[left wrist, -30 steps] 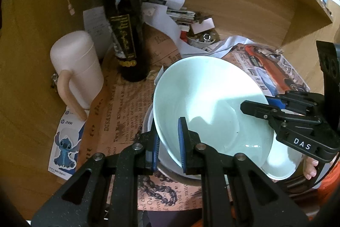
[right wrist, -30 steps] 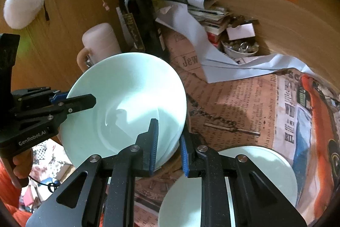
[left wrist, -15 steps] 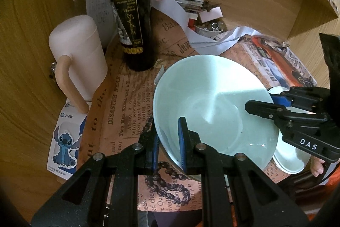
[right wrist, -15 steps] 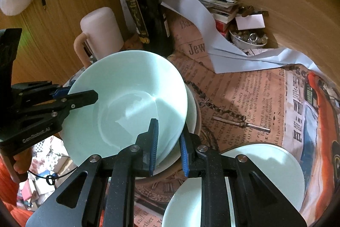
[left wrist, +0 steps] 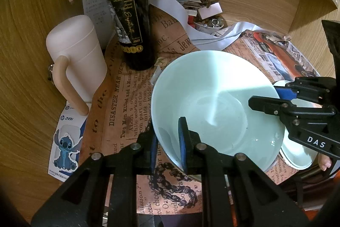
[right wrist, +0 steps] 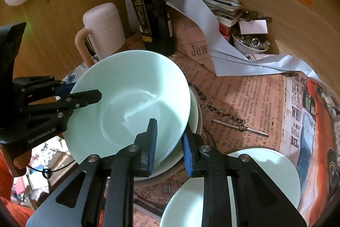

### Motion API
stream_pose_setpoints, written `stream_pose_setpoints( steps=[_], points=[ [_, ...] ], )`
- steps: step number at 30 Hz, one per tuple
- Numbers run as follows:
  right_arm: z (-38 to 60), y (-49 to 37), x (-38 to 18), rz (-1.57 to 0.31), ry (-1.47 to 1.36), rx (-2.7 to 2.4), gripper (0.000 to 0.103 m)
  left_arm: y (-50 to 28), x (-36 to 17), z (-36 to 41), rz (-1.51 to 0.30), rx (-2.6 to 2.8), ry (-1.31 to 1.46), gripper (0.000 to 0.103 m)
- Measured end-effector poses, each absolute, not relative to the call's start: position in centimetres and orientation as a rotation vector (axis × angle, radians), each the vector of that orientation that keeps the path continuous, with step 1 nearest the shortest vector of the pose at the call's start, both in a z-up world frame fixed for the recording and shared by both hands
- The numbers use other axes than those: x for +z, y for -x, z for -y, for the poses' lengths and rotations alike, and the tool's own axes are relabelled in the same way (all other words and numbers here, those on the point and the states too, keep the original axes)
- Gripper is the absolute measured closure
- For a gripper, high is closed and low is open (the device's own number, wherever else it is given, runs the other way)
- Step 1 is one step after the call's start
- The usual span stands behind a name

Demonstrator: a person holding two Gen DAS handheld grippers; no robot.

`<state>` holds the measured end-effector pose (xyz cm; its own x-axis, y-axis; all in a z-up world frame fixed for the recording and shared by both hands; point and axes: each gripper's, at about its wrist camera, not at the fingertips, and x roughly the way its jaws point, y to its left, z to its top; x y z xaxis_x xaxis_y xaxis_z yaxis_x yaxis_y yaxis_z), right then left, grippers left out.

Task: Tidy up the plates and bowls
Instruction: 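Lower the mint green bowl into the white bowl with both grippers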

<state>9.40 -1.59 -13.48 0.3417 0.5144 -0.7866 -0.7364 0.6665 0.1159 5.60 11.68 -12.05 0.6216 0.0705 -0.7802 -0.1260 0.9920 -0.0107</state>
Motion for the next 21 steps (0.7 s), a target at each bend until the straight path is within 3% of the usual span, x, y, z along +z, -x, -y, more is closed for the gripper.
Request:
stream_pose_setpoints(
  steps=[7, 10, 12, 14, 21],
  points=[
    [1.4, -8.7, -13.0, -0.859, 0.338, 0.814, 0.073, -5.7, -12.2, -11.7, -0.898, 0.116, 0.065, 0.079],
    [1.6, -8.8, -12.7, -0.844, 0.337, 0.804, 0.061, -5.7, -11.9, -11.6, -0.892, 0.112, 0.065, 0.078],
    [2.0, -8.8, -12.4, -0.819, 0.332, 0.795, 0.058, -5.5, -11.5, -11.4, -0.877, 0.103, 0.065, 0.073],
    [2.1, -8.8, -12.1, -0.81, 0.325, 0.798, 0.055, -5.2, -11.0, -11.3, -0.85, 0.1, 0.06, 0.06],
    [3.0, -9.1, -11.9, -0.807, 0.295, 0.792, 0.048, -4.0, -9.3, -11.0, -0.773, 0.098, 0.062, 0.038]
  ],
)
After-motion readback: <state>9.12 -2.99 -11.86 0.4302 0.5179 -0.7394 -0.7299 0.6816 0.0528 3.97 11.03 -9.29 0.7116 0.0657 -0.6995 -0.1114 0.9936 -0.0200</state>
